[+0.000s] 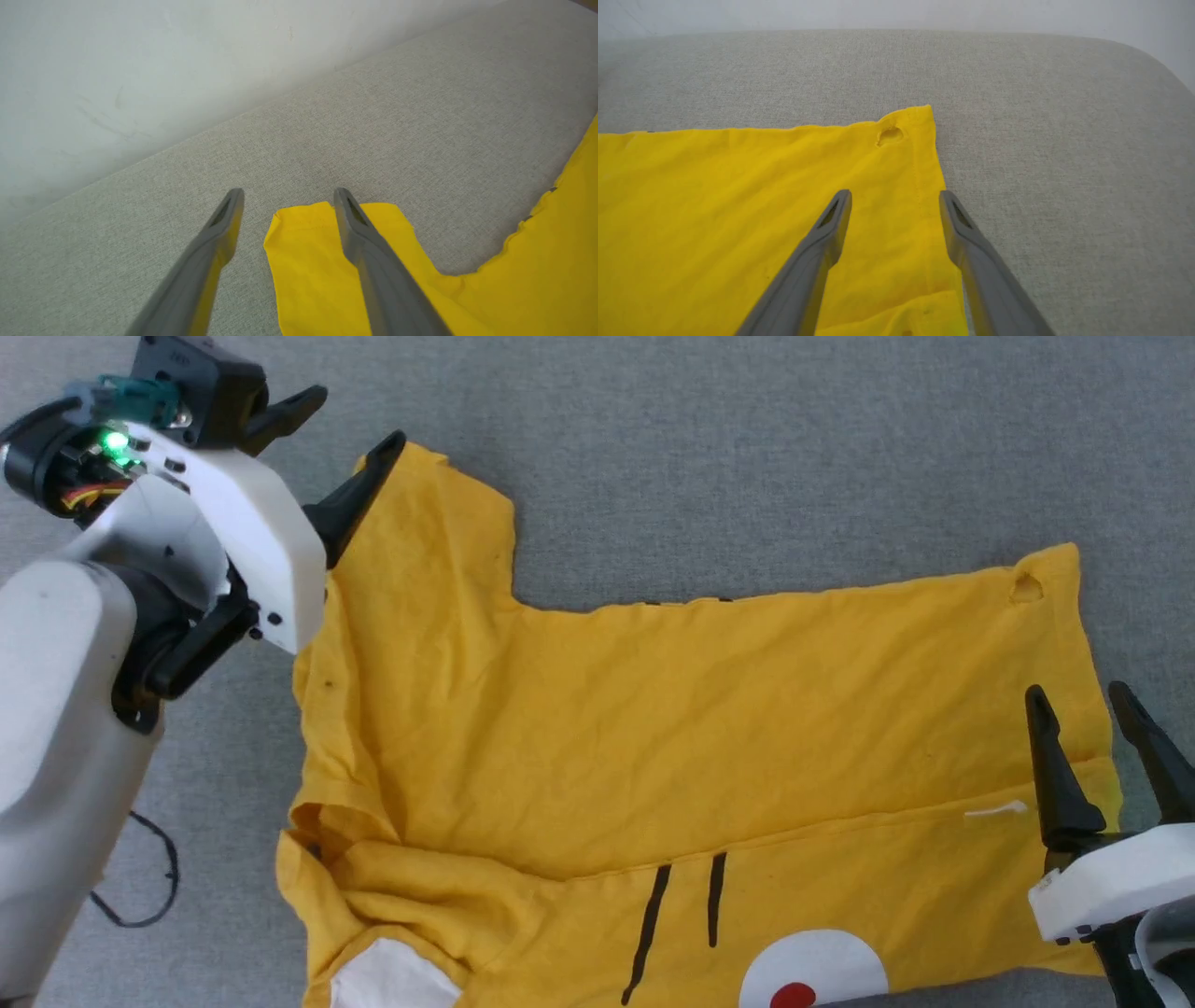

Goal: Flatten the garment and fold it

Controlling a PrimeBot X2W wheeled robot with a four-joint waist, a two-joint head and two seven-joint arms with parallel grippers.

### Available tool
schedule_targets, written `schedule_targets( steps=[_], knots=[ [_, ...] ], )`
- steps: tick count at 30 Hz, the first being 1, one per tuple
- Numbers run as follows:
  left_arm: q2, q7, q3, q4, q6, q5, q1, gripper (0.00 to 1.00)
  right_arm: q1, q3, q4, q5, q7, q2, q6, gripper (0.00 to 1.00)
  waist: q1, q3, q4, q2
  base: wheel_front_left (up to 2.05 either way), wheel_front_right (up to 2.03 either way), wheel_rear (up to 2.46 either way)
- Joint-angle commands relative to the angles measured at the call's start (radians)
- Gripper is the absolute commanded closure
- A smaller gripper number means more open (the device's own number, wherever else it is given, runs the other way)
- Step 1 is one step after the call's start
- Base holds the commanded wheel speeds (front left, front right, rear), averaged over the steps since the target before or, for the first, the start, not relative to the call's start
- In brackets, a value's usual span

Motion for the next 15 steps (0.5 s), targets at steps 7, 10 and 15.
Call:
schedule_targets(
  steps=[7,10,15],
  knots=[
    [0.035,0.051,-0.056,0.056,-0.007,-0.063,-0.051,0.00,-0.027,-0.002,0.008,0.003,-0.012,0.005,-0.001,0.00,-0.0001,0.070,-0.040,0.0000,0.00,0.00,0.00],
    [0.043,0.080,-0.078,0.073,-0.008,-0.089,-0.048,0.00,-0.033,-0.003,0.009,0.002,-0.013,0.005,-0.001,0.00,-0.0001,0.080,-0.043,0.0000,0.00,0.00,0.00],
    [0.051,0.063,-0.092,0.106,-0.008,-0.082,-0.047,1.00,-0.043,-0.001,0.009,0.010,-0.011,0.006,-0.001,0.00,-0.0001,0.091,-0.049,0.0000,0.00,0.00,0.00]
  ],
)
